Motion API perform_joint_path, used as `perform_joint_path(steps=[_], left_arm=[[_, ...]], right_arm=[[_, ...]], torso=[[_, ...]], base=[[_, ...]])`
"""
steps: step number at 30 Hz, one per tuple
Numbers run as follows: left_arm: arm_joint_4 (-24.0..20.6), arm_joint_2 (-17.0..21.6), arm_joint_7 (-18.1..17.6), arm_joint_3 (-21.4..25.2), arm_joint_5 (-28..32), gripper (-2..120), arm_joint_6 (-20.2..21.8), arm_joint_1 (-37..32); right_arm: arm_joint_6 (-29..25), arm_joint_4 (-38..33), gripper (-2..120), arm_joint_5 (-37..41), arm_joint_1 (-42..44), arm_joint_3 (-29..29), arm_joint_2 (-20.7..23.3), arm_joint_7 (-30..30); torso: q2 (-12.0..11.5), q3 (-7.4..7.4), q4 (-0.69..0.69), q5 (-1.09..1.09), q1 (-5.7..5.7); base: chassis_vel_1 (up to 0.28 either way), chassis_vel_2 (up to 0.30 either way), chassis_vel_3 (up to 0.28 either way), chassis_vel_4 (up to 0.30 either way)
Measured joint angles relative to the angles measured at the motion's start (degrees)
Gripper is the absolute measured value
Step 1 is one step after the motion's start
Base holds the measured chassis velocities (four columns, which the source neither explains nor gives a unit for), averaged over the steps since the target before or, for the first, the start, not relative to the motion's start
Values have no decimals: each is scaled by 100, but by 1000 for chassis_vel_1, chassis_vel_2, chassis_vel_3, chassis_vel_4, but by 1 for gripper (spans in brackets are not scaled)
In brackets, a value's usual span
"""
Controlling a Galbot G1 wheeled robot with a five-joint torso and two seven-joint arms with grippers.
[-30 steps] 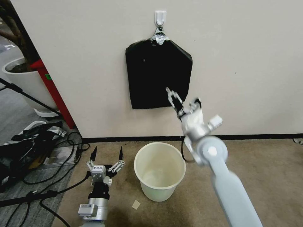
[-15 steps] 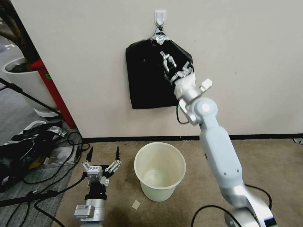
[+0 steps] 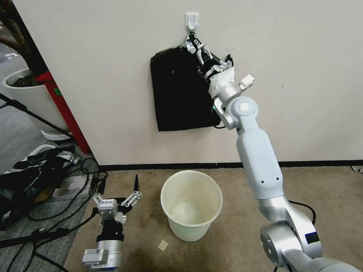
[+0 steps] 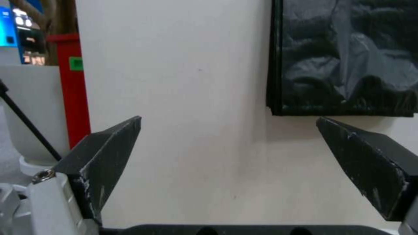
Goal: Place a trash bag onto the trash bin.
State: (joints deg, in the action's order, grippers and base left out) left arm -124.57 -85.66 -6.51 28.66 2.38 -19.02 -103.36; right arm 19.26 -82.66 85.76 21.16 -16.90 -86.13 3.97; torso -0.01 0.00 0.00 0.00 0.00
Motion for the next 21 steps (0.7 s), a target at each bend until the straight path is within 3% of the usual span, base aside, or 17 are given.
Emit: perform_joint_path(steps=[21], left_arm=[[-208, -119, -6, -38, -74, 100, 12, -200]], right_arm=[[286, 296, 98, 202, -307, 10, 90, 316]], torso=[[0, 0, 0, 0, 0]], base=[[0, 0, 0, 0]])
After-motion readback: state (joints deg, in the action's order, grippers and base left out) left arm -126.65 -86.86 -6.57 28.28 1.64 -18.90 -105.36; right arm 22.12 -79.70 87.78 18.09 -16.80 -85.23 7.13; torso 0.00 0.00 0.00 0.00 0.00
